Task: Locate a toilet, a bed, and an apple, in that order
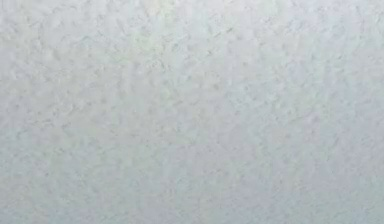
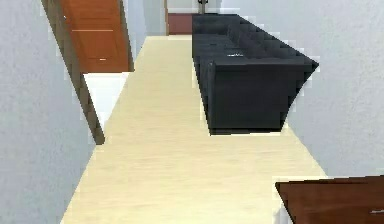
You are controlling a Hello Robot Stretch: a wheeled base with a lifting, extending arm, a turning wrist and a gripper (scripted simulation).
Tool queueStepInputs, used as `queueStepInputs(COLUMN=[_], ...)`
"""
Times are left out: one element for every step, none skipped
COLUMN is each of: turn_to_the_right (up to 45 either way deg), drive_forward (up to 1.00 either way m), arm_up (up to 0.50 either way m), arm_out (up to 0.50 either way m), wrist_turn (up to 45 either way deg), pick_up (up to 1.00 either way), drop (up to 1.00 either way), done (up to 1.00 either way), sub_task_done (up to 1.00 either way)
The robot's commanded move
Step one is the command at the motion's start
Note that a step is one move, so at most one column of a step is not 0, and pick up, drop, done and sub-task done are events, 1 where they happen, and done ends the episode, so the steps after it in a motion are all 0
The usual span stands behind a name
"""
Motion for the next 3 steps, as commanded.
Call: queueStepInputs(turn_to_the_right=[-45.0,-33.0,0.0], drive_forward=[0.0,0.0,1.0], arm_up=[0.0,0.0,0.0], arm_out=[0.0,0.0,0.0], wrist_turn=[0.0,0.0,0.0], pick_up=[0.0,0.0,0.0], drop=[0.0,0.0,0.0], done=[0.0,0.0,0.0], sub_task_done=[0.0,0.0,0.0])
